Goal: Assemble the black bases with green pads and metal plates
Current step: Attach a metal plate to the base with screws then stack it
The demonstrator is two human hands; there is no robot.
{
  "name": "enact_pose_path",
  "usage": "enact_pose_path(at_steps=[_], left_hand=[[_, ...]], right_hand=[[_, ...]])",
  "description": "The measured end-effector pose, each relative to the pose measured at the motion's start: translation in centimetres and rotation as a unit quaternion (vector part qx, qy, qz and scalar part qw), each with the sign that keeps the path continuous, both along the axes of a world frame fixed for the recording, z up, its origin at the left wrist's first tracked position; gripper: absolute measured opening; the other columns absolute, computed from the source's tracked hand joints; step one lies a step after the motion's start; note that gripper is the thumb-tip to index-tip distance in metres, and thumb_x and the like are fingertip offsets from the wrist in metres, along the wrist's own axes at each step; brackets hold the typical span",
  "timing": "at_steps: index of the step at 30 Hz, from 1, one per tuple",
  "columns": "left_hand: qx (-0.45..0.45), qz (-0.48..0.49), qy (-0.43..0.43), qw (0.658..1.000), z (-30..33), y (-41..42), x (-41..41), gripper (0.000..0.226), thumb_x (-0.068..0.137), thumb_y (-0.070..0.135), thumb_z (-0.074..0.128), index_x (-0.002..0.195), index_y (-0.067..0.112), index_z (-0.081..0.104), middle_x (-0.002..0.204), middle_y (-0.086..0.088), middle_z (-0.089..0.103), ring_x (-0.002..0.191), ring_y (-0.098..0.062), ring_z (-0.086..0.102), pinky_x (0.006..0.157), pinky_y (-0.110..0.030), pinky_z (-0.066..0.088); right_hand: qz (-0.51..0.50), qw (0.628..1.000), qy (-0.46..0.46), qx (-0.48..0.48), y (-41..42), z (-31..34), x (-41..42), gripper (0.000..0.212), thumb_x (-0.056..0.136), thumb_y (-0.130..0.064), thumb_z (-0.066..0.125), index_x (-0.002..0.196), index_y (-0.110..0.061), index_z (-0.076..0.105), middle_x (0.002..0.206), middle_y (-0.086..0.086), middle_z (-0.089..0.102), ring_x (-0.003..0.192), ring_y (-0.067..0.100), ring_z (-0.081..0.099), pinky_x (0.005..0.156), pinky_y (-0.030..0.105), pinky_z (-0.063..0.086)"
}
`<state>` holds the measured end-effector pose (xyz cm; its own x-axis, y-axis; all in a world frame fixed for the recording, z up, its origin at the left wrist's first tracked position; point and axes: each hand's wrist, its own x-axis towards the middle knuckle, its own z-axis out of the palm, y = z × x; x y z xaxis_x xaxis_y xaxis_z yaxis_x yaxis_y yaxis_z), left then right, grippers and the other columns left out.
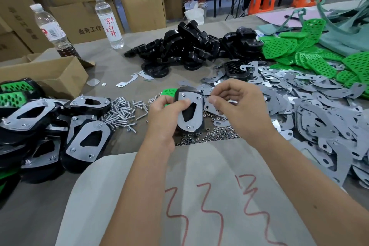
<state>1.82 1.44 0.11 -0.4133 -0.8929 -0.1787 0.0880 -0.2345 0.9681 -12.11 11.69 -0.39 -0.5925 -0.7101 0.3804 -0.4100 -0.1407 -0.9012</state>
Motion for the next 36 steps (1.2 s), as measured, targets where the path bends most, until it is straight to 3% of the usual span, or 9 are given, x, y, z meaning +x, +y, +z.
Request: enact_pose_path(at_steps=[5,9,18,23,29,36], left_hand=[[-0.016,-0.014,-0.021,1.0,-0.3,0.8,-0.6,0.034,0.086,0.008,0.077,0.071,0.02,0.05,0.069,0.0,0.067,0.055,-0.014,0.06,0.046,-0.018,0.045],[-0.033,-0.01,-0.03,0.999,-0.3,0.9,-0.7,0.029,0.086,0.008,0.077,0.074,0.018,0.053,0.069,0.0,0.068,0.055,-0.014,0.061,0.046,-0.018,0.044],[-0.057,-0.024,-0.034,0.998,-0.3,1.0,-0.7,0.02,0.084,0.004,0.079,0.084,0.011,0.06,0.075,-0.005,0.073,0.061,-0.017,0.066,0.052,-0.023,0.051],[-0.026,-0.02,-0.022,0.999,-0.3,1.0,-0.7,0.023,0.085,0.007,0.078,0.079,0.014,0.058,0.071,-0.003,0.071,0.057,-0.016,0.064,0.048,-0.022,0.047],[-0.023,-0.036,-0.02,0.999,-0.2,1.0,-0.6,0.022,0.086,0.007,0.077,0.078,0.013,0.058,0.072,-0.005,0.069,0.058,-0.018,0.062,0.047,-0.021,0.045],[-0.031,-0.046,-0.029,0.998,-0.4,0.8,-0.5,0.029,0.087,0.009,0.077,0.073,0.017,0.053,0.071,-0.002,0.069,0.057,-0.016,0.062,0.046,-0.02,0.044]], right_hand=[[-0.038,0.999,0.019,-0.011,0.0,-0.3,0.3,0.016,0.086,-0.003,0.08,0.093,-0.017,0.08,0.08,-0.004,0.075,0.075,0.017,0.071,0.073,0.041,0.063],[-0.047,0.995,0.09,0.004,-0.2,-0.5,0.5,0.013,0.084,-0.003,0.082,0.093,-0.013,0.083,0.085,-0.006,0.076,0.08,0.011,0.072,0.078,0.039,0.062],[0.006,0.999,0.047,0.009,-0.1,-0.5,0.2,0.011,0.081,-0.008,0.087,0.083,-0.018,0.082,0.078,-0.008,0.074,0.076,0.018,0.069,0.071,0.047,0.06],[0.033,0.999,0.032,0.019,0.0,-0.5,-0.3,0.008,0.086,-0.013,0.083,0.086,-0.02,0.081,0.076,-0.009,0.073,0.073,0.012,0.066,0.07,0.042,0.062],[0.067,0.998,-0.002,0.019,0.1,-0.3,-0.6,0.016,0.083,0.0,0.083,0.085,-0.015,0.077,0.071,-0.004,0.068,0.061,0.015,0.065,0.06,0.021,0.054],[0.073,0.997,-0.013,0.008,0.3,-0.1,-0.6,0.015,0.083,-0.001,0.083,0.087,-0.015,0.08,0.072,-0.004,0.069,0.062,0.013,0.065,0.057,0.022,0.058]])
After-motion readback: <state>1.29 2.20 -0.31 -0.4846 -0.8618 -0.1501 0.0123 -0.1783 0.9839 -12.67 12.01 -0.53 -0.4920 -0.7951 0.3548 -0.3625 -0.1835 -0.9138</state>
